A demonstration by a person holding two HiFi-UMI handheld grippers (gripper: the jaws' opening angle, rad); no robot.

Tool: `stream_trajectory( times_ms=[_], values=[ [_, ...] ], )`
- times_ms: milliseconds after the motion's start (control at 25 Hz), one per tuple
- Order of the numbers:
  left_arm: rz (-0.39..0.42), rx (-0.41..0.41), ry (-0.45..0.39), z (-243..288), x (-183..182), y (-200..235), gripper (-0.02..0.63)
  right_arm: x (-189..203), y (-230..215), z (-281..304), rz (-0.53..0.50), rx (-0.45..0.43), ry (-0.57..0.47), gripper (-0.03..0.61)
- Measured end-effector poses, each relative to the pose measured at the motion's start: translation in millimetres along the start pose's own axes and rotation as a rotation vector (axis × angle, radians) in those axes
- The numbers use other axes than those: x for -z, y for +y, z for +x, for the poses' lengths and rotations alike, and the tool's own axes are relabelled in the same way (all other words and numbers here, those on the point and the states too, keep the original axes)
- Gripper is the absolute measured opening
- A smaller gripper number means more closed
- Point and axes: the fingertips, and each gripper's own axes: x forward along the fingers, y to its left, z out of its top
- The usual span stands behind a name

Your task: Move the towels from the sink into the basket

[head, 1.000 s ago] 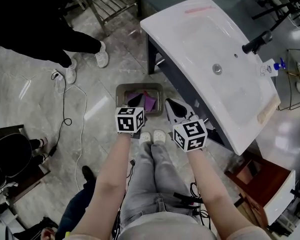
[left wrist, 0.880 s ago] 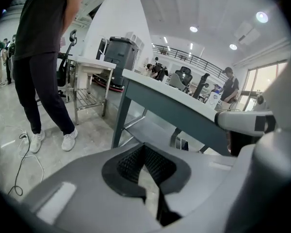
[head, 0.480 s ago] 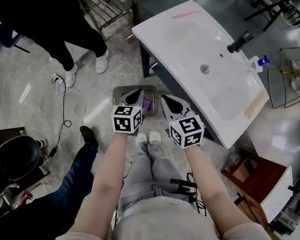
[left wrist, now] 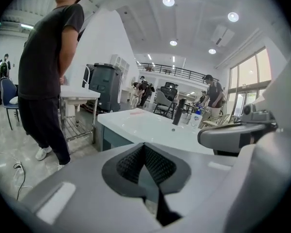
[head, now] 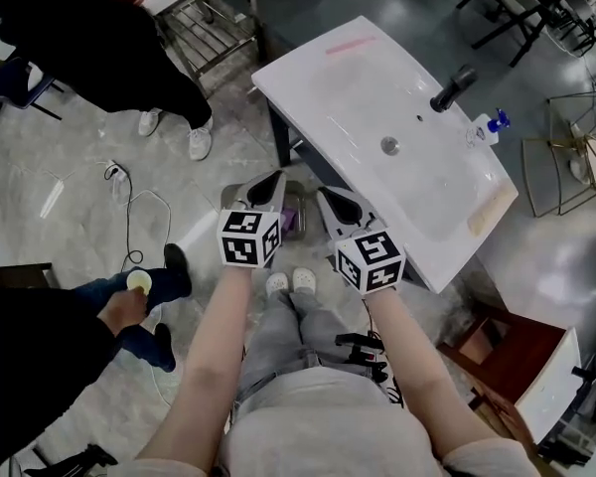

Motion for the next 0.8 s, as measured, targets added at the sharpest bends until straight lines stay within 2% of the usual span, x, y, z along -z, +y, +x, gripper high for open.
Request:
stream_trajectory(
  times_ms=[320,800],
  values=[
    [0.064,0.04,-0.093,-10.9,-49.8,-29.3,0.008,-34.5,-10.6,-26.0,-0.014,0.045,-0.065,0.018],
    [0.189,0.173,-0.232,-31.8,-122.2,-90.8,0.008,-88.2,-14.1,-65.6,-0.035,0.135,-0.2,0.017]
  ],
)
